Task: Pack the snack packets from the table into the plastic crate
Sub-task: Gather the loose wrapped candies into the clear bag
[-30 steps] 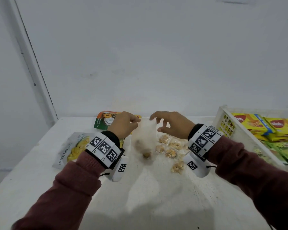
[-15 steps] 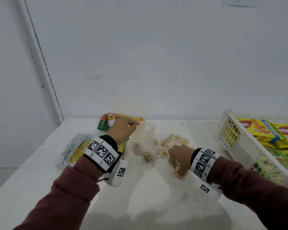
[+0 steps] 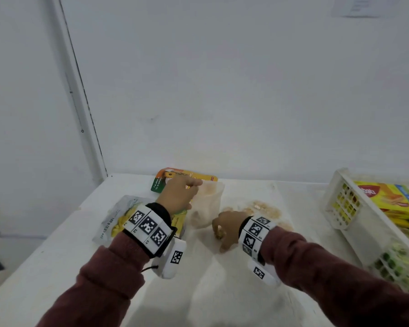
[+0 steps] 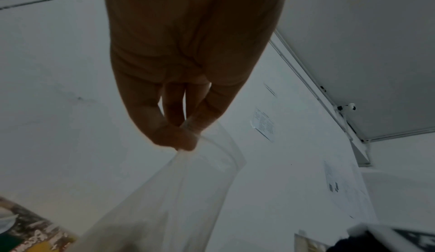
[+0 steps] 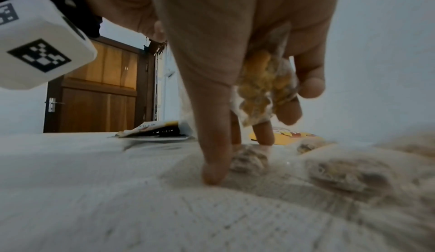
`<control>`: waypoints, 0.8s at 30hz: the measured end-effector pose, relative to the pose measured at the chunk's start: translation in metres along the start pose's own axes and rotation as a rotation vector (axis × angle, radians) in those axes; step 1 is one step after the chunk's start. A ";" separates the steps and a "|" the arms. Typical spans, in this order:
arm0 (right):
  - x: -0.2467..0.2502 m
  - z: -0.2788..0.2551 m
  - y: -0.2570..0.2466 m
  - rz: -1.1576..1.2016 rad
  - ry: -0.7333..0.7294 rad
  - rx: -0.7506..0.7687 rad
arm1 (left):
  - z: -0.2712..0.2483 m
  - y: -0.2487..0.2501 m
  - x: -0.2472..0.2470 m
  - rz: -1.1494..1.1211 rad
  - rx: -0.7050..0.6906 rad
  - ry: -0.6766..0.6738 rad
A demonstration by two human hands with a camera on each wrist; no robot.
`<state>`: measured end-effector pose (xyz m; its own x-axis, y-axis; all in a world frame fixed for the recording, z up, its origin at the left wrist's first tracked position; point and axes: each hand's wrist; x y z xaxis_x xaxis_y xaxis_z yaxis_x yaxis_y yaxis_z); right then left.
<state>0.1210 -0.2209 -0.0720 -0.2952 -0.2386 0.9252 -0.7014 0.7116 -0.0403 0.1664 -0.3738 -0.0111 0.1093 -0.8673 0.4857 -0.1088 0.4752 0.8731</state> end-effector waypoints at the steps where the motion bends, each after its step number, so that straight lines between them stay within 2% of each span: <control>1: -0.002 0.002 -0.001 -0.028 0.006 0.000 | -0.001 0.000 0.000 0.011 -0.005 0.004; 5: -0.001 0.000 -0.005 -0.174 0.040 -0.006 | -0.002 -0.002 -0.001 0.008 -0.016 0.016; 7: 0.006 -0.011 -0.004 -0.098 0.104 0.024 | -0.002 -0.002 -0.001 0.015 -0.017 0.008; 9: 0.020 -0.029 0.000 0.085 0.252 0.128 | -0.002 -0.002 -0.002 0.020 -0.025 -0.007; 13: 0.057 -0.073 0.005 0.612 0.604 0.432 | -0.001 -0.001 -0.003 0.034 -0.046 -0.052; 15: 0.067 -0.082 0.009 0.755 0.785 0.463 | -0.001 0.001 -0.006 0.024 -0.053 -0.082; 17: 0.067 -0.078 0.012 0.706 0.904 0.400 | -0.003 0.005 -0.009 0.006 -0.068 -0.095; 19: 0.059 -0.068 0.018 0.559 0.888 0.292 | -0.005 0.007 -0.012 -0.018 -0.087 -0.127; 24: 0.049 -0.067 0.022 0.148 0.622 0.097 | -0.010 0.006 -0.019 0.033 -0.100 -0.177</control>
<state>0.1345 -0.1731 -0.0020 0.0173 0.3059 0.9519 -0.7462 0.6376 -0.1913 0.1731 -0.3533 -0.0146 -0.0693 -0.8595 0.5064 -0.0100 0.5082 0.8612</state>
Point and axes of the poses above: each hand's wrist, its own z-axis towards the middle knuckle, its own x-axis out of the back of the hand, y = z × x, and after that the axes turned 9 degrees about x, right-handed
